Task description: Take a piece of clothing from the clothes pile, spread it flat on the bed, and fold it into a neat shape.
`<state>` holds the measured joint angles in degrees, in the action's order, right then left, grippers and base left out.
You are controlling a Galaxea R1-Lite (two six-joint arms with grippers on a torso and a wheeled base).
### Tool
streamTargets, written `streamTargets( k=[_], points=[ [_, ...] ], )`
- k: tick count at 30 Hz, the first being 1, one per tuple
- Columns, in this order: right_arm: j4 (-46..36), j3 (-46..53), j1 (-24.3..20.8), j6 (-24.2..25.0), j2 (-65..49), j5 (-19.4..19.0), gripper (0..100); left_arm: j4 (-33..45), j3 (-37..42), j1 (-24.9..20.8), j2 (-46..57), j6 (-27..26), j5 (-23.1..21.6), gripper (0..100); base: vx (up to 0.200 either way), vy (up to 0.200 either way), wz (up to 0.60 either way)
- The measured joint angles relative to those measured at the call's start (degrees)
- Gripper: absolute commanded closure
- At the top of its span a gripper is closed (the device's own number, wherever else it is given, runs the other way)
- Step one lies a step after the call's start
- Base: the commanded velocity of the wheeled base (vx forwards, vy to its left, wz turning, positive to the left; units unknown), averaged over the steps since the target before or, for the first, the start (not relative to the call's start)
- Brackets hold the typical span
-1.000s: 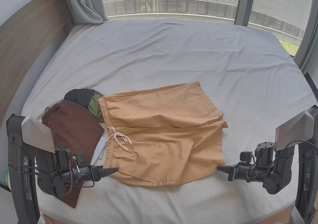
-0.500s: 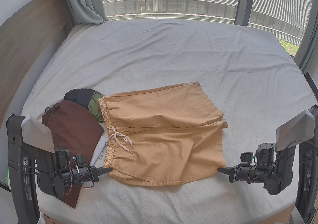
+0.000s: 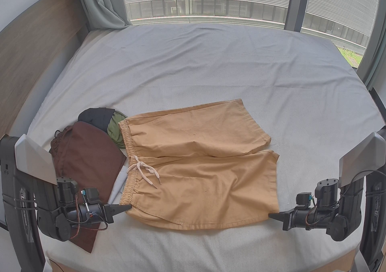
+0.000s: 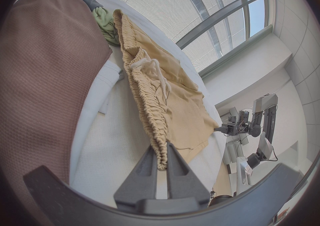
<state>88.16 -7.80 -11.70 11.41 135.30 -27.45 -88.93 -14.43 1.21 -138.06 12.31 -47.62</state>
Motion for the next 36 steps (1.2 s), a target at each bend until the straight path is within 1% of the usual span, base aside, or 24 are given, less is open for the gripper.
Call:
streamTargets(
  k=[2, 6, 8, 17, 28, 32, 36],
  points=[
    [-0.04, 0.63, -0.01, -0.41, -0.16, 0.0, 100, 0.02, 0.38, 0.33, 0.27, -0.6, -0.04, 100, 0.0, 0.0, 0.0],
    [-0.02, 2.74, 0.46, -4.52, -0.35, -0.07, 100, 0.04, 1.87, 0.72, 0.49, -4.41, -0.09, 100, 0.0, 0.0, 0.0],
    [-0.02, 3.56, 0.82, -5.29, -0.4, -0.1, 100, 0.06, 2.86, 0.83, 0.51, -5.28, -0.09, 100, 0.0, 0.0, 0.0],
    [0.02, 4.69, 1.4, -5.62, -0.46, -0.13, 100, 0.06, 5.46, 1.29, 0.57, -7.41, -0.11, 100, 0.0, 0.0, 0.0],
    [0.07, 4.8, 1.38, -5.83, -0.51, -0.11, 100, 0.06, 5.78, 1.66, 0.55, -7.8, -0.04, 100, 0.0, 0.0, 0.0],
    [0.09, 5.05, 1.4, -8.08, -0.51, -0.18, 100, 0.09, 6.01, 1.99, 0.49, -8.13, -0.2, 100, 0.0, 0.0, 0.0],
    [0.07, 5.88, 1.49, -9.91, -0.51, -0.46, 100, 0.06, 6.63, 2.58, 0.4, -9.83, -1.29, 100, 0.0, 0.0, 0.0]
  ],
)
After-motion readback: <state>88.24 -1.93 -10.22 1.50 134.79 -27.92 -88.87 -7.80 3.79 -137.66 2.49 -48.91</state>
